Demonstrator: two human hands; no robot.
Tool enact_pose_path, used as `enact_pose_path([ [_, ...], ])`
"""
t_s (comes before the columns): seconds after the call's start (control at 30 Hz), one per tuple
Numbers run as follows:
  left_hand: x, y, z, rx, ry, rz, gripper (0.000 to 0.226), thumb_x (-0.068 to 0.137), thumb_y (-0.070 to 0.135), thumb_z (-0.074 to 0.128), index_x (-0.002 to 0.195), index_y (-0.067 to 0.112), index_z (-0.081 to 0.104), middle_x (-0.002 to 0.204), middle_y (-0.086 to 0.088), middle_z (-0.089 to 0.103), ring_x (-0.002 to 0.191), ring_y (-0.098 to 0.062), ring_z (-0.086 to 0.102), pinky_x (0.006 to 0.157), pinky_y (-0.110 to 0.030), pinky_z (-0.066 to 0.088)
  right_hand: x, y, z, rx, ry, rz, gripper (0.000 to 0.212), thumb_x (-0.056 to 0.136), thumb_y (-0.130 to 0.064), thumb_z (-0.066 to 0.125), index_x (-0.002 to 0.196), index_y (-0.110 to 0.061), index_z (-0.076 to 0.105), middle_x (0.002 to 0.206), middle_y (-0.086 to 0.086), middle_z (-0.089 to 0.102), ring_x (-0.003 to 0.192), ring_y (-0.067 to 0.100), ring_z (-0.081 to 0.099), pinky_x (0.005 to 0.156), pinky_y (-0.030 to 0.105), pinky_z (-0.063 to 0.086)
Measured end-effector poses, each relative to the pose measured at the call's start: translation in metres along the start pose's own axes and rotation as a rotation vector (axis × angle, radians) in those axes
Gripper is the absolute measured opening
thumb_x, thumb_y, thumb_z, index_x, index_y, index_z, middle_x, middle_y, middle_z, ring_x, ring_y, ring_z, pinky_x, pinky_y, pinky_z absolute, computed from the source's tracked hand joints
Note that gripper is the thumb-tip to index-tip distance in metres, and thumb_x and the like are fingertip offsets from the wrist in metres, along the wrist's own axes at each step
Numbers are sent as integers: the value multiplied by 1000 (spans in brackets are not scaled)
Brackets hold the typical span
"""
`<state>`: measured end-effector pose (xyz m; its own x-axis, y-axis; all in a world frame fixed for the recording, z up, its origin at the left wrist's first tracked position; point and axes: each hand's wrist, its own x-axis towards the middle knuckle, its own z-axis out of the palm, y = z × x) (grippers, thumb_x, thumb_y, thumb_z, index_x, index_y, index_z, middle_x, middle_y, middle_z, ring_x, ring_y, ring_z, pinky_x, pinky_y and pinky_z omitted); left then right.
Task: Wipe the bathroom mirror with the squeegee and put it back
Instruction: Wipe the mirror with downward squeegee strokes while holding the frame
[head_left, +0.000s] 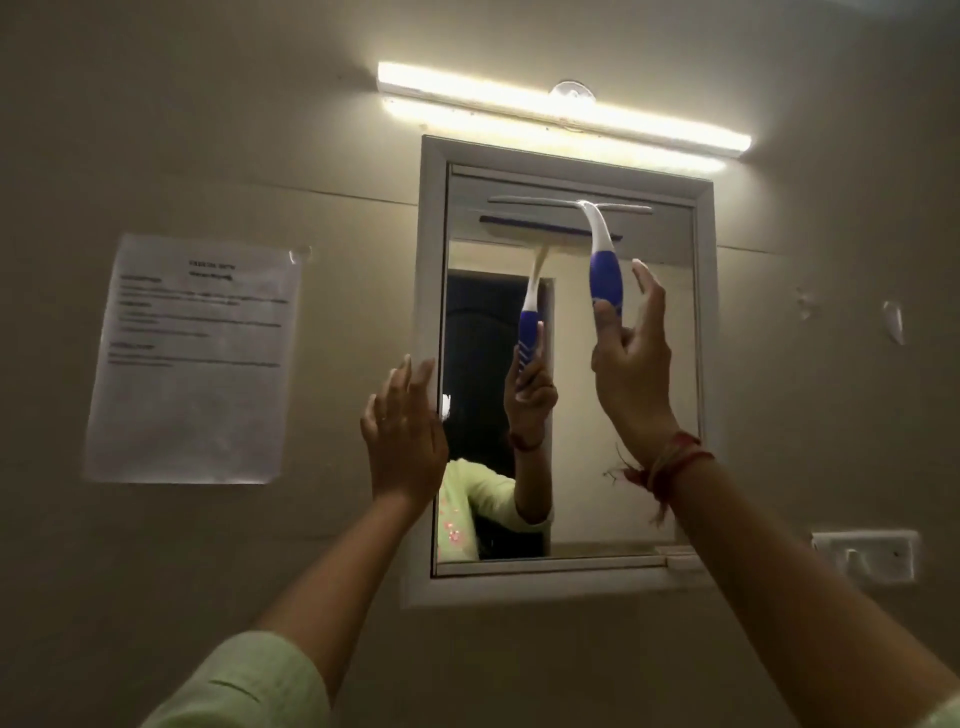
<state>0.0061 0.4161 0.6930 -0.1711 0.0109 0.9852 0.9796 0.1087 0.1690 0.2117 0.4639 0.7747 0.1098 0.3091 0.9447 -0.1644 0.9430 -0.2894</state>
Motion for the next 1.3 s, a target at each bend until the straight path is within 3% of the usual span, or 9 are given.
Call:
enact_pose_path([
  [0.07,0,-1,0,-11,0,1,49,90,18,37,139,22,29,144,-11,39,134,-28,33,105,-51,24,6,3,14,-48,-3,-68,48,95,-27,42,140,-19,25,117,3,58,76,9,59,65,14,49],
  [0.17,-1,-1,1,-36,6,-7,49,91,17,39,139,23,30,145,-10,37,135,-27,30,106,-48,19,12,7,31,-47,25,-90,47,96,-24,42,140,-16,30,113,-12,49,75,-6,59,61,-2,43],
  [0.27,-1,-1,2,-65,11,-19,48,91,17,38,138,23,32,146,-9,37,136,-27,29,106,-45,15,18,9,42,-6,61,-82,46,96,-21,42,140,-14,32,119,-8,52,77,-21,54,61,-7,37],
  [0.5,-1,0,0,-145,27,-48,45,94,27,25,138,26,34,147,-5,36,138,-25,24,108,-46,15,18,10,61,12,90,-117,46,95,-21,44,139,-14,33,131,9,54,91,7,59,67,-5,41],
  [0.67,-1,1,-1,-218,51,-72,47,91,29,23,135,26,39,145,-4,40,137,-26,27,105,-54,27,11,17,55,-135,63,-178,49,96,-23,42,142,-16,28,110,3,63,64,-8,54,61,-6,39],
  [0.83,-1,1,0,-251,63,-78,46,92,29,23,134,25,41,144,-3,41,136,-27,29,103,-53,30,-1,23,50,-196,39,-191,50,96,-24,41,143,-21,23,84,-8,55,61,-15,54,55,-4,40],
  [0.93,-1,1,0,-253,60,-81,45,92,29,23,134,26,40,144,-3,41,135,-27,29,103,-51,31,-7,24,49,-235,32,-185,51,96,-27,39,144,-24,20,85,-8,56,52,-3,51,57,1,41],
  [1.1,-2,0,0,-267,58,-78,44,92,30,23,134,29,37,144,-3,40,136,-25,29,104,-46,29,-27,23,44,-238,-7,-157,52,95,-34,34,141,-33,11,90,13,66,52,-3,44,58,10,44],
  [1.3,-1,1,0,-261,59,-75,44,92,30,23,134,27,37,144,-5,41,135,-25,29,104,-41,27,-70,30,37,-254,-72,-117,54,88,-47,26,137,-42,4,95,15,67,56,-4,46,62,18,51],
])
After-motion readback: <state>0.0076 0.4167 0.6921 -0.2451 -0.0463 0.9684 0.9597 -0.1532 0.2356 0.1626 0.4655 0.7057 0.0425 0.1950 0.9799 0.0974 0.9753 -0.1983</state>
